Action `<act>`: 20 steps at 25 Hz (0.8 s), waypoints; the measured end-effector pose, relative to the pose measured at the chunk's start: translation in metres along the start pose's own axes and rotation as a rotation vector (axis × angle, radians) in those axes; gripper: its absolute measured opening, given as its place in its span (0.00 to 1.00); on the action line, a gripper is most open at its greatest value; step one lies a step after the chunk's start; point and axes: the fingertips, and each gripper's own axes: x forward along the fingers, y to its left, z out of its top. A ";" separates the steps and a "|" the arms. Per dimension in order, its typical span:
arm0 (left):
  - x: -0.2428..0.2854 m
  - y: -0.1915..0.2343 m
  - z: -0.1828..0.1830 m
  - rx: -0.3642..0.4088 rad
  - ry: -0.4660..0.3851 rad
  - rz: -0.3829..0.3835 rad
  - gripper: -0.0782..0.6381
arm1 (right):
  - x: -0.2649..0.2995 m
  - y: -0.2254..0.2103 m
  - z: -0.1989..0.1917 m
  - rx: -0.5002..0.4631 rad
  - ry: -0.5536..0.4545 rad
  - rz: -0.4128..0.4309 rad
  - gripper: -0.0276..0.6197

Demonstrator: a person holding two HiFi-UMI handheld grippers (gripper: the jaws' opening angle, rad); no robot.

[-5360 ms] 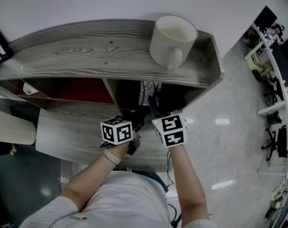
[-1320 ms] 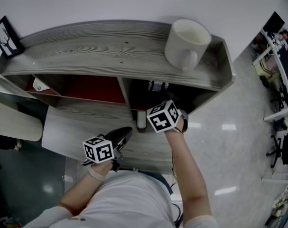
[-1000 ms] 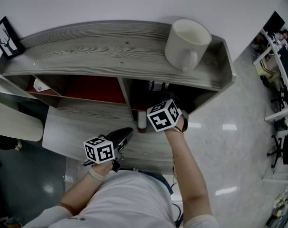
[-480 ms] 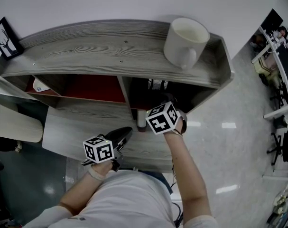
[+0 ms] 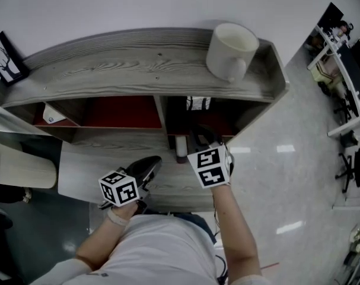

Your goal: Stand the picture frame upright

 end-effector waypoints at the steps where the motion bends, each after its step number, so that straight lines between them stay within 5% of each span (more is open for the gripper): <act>1: -0.003 0.000 0.003 0.008 -0.002 -0.007 0.15 | -0.005 0.004 0.001 0.016 -0.010 -0.002 0.11; 20: -0.042 -0.043 0.046 0.337 0.008 -0.160 0.15 | -0.085 0.105 0.011 0.226 -0.212 0.024 0.11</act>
